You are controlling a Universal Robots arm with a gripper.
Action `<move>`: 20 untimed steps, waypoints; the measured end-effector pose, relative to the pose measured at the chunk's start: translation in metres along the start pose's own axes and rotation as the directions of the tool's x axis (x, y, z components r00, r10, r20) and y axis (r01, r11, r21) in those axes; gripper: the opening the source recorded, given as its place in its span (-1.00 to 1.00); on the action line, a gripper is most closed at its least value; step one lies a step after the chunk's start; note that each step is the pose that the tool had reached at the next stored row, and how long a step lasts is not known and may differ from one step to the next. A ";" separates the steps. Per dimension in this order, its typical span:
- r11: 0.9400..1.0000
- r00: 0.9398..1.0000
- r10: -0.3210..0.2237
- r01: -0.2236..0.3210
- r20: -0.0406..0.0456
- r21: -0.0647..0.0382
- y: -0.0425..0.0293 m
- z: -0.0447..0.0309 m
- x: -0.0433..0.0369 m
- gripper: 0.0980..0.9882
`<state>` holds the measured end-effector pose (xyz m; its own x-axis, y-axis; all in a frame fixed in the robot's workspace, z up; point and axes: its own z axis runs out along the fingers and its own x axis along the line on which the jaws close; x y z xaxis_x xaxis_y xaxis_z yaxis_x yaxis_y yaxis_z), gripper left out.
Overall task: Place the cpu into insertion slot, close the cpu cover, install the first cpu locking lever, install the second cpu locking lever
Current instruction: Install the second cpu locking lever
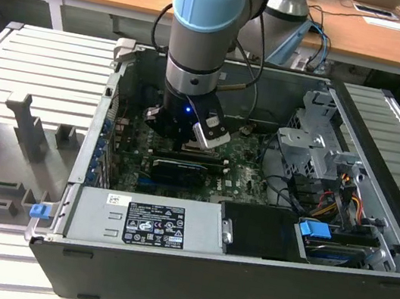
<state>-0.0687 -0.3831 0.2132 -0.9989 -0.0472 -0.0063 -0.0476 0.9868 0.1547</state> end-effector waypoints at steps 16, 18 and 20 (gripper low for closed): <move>0.996 1.000 -0.003 0.003 0.004 -0.085 -0.0116 0.0093 0.0008 -0.98; 0.995 1.000 -0.003 0.004 0.004 -0.096 -0.0131 0.0098 0.0014 -0.98; 0.994 1.000 -0.004 0.005 0.005 -0.110 -0.0139 0.0097 0.0027 -0.98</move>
<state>-0.0708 -0.3954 0.2015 -0.9986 -0.0507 -0.0118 -0.0520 0.9635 0.2625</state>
